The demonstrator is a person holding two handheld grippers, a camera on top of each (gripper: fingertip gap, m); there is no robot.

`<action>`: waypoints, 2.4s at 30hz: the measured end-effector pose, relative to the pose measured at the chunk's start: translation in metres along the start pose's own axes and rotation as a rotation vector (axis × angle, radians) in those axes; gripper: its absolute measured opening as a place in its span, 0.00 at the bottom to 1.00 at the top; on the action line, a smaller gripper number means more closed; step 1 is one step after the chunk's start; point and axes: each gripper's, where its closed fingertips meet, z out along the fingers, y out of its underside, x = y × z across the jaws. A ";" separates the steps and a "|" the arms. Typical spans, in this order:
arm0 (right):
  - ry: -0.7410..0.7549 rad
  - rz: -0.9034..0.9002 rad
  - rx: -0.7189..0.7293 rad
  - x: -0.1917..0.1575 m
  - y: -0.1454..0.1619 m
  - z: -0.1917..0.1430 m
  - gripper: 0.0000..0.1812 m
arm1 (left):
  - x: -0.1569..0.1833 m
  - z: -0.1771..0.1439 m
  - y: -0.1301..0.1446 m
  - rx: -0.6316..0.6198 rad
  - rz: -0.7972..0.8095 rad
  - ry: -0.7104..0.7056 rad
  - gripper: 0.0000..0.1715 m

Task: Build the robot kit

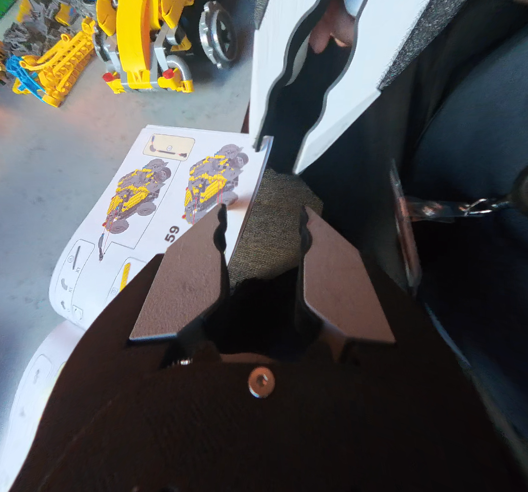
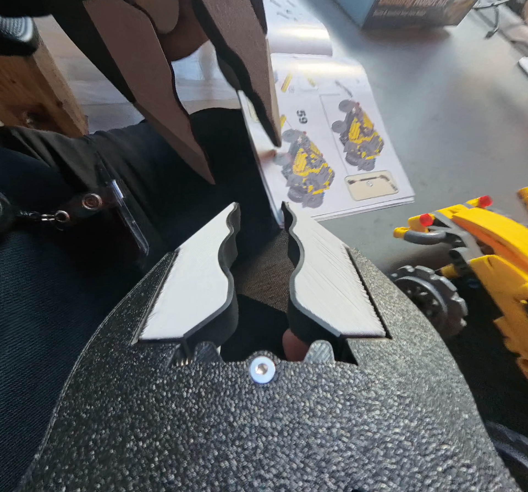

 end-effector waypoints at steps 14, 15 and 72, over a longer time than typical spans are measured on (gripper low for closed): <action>-0.060 -0.011 0.009 -0.010 -0.012 0.013 0.16 | -0.032 -0.026 0.016 -0.023 -0.018 -0.077 0.35; -0.049 -0.009 0.020 -0.007 -0.015 0.012 0.17 | -0.032 -0.028 0.019 -0.033 -0.014 -0.072 0.35; 0.115 -0.027 0.081 0.034 -0.044 -0.002 0.03 | -0.051 -0.045 0.013 0.191 -0.371 0.060 0.00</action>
